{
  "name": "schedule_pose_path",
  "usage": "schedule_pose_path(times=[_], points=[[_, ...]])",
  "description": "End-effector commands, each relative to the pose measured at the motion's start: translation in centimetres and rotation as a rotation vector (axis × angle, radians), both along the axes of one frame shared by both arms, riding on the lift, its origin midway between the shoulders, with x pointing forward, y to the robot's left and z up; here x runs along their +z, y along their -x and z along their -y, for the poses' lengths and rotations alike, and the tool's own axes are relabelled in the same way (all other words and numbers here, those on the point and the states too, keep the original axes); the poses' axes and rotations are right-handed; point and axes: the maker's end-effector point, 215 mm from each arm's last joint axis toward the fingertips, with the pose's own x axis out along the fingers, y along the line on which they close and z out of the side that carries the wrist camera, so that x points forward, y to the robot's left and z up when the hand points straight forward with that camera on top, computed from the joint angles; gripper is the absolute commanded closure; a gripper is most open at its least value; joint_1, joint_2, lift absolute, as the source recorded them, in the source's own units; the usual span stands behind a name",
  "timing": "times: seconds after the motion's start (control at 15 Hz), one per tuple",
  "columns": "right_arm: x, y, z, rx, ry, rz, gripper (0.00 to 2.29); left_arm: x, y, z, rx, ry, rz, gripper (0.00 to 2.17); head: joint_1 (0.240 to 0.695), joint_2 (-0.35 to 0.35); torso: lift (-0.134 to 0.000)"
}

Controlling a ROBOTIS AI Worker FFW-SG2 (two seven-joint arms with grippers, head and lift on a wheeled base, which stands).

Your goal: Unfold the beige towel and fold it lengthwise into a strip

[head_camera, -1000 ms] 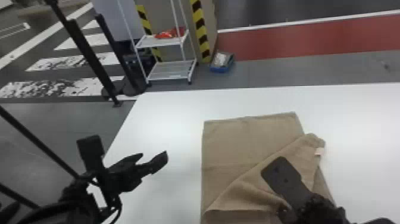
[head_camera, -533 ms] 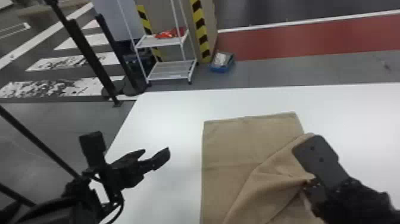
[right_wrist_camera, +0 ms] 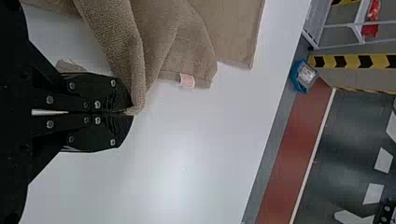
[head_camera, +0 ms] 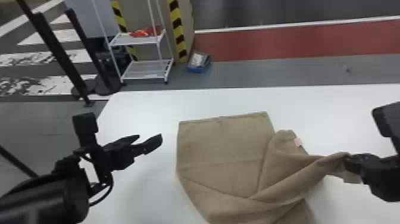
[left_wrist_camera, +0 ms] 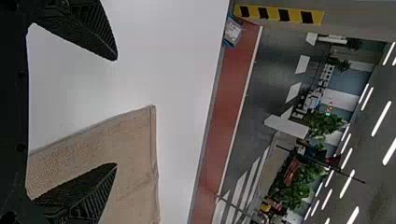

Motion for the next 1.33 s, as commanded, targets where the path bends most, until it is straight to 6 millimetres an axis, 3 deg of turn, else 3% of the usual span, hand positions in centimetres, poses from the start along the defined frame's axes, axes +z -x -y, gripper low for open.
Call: schedule_pose_path(times=[0.0,0.2,0.4,0.6,0.93,1.27], points=[[0.9,-0.4,4.4,-0.069,-0.022,0.015,2.05,0.3,-1.8,1.5,-0.050,-0.012,0.004,0.08,0.695,0.128,-0.126],[2.6,-1.8,6.5,-0.080,-0.052,0.052,2.04,-0.1,-2.4,0.7,-0.052,-0.065,-0.010,0.08,0.695,0.029,-0.126],[3.4,-2.5,6.5,-0.040,-0.069,0.076,2.04,-2.3,-3.1,-0.1,-0.051,-0.136,-0.053,0.10,0.695,0.018,-0.126],[4.3,-2.9,11.0,-0.121,-0.077,0.098,2.04,-4.3,-4.1,1.7,-0.085,-0.172,-0.083,0.13,0.695,0.014,-0.126],[6.0,-3.3,17.6,-0.246,-0.078,0.132,2.04,-4.6,-4.4,4.8,-0.138,-0.179,-0.076,0.13,0.695,-0.101,-0.126],[4.7,-2.2,19.9,-0.287,-0.082,0.111,2.04,-5.4,-4.9,7.5,-0.188,-0.235,-0.059,0.14,0.695,-0.188,-0.126]])
